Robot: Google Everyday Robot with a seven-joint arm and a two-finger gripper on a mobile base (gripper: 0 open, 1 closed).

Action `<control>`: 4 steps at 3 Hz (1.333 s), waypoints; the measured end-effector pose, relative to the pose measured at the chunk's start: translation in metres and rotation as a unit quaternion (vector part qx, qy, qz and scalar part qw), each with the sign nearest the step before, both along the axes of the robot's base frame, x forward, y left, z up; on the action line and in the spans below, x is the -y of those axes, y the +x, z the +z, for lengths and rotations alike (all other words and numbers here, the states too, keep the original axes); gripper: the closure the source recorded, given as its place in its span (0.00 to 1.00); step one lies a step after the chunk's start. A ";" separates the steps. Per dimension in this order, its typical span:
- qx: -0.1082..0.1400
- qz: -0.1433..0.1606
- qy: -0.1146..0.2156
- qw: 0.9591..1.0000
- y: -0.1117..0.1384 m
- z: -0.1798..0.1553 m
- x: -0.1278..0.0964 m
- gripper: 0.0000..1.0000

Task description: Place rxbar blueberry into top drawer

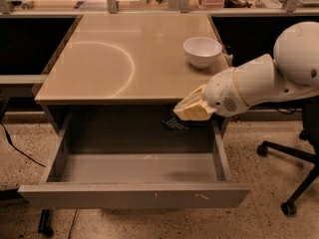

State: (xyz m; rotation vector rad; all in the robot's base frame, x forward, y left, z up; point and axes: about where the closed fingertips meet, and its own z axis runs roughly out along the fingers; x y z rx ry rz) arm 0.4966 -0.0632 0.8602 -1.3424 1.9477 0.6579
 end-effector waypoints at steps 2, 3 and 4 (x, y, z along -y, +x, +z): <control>-0.032 0.005 0.031 0.999 0.026 -0.105 -0.005 1.00; -0.055 -0.003 0.030 0.998 0.030 -0.142 -0.009 1.00; -0.076 -0.017 0.030 0.997 0.030 -0.169 -0.010 0.97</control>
Offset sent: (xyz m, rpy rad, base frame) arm 0.0415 0.0139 -0.1645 0.0919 0.1301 0.0258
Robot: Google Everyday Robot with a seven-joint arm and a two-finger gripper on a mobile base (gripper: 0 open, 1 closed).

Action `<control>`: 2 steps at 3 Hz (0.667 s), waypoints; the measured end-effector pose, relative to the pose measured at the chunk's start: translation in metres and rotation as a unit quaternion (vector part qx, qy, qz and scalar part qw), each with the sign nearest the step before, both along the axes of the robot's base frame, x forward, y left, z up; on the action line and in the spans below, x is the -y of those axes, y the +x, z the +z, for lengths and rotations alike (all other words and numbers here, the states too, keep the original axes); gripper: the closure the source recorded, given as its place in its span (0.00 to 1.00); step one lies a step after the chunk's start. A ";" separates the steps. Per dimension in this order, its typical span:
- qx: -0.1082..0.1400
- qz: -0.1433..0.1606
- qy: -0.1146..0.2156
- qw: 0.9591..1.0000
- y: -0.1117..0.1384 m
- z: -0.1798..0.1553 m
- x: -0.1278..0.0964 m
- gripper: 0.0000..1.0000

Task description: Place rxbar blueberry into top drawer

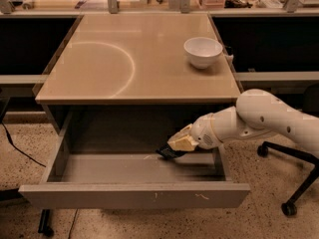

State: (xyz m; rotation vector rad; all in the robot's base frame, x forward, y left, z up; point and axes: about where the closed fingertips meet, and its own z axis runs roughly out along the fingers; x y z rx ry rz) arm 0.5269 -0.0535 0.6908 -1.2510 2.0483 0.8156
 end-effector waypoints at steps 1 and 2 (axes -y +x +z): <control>0.000 0.000 0.000 1.000 0.000 -0.001 0.000 0.79; 0.000 0.000 0.000 1.000 0.000 -0.001 0.000 0.56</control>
Offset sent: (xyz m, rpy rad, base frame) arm 0.0001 0.0002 -0.0007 0.0004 0.0008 -0.0008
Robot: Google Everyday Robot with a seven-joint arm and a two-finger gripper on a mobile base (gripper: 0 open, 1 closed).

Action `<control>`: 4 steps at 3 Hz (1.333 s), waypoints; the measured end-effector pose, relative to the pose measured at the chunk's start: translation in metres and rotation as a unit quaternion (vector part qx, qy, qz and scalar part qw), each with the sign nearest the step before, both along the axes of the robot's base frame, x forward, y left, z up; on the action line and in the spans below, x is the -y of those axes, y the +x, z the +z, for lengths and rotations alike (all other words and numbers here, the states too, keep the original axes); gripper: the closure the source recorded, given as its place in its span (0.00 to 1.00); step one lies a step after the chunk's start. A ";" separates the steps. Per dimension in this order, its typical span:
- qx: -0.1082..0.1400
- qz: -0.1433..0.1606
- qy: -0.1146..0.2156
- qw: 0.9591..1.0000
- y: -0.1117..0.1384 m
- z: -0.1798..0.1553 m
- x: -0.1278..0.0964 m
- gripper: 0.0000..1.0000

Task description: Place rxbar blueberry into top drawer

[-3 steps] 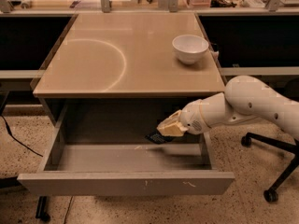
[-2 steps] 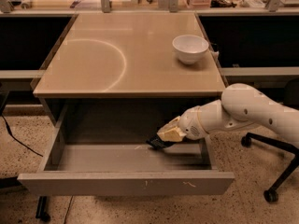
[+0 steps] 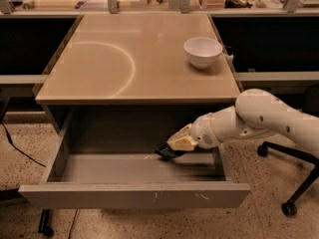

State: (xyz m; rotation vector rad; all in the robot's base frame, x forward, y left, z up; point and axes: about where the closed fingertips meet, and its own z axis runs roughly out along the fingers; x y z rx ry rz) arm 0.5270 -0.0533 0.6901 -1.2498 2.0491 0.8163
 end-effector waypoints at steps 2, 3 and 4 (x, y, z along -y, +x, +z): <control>0.000 0.000 0.000 1.000 0.000 0.000 0.000 0.10; 0.000 0.000 0.000 1.000 0.000 0.000 0.000 0.00; 0.000 0.000 0.000 1.000 0.000 0.000 0.000 0.00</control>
Offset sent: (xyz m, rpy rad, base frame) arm 0.0000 0.0000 0.0000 0.0000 0.0000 0.0001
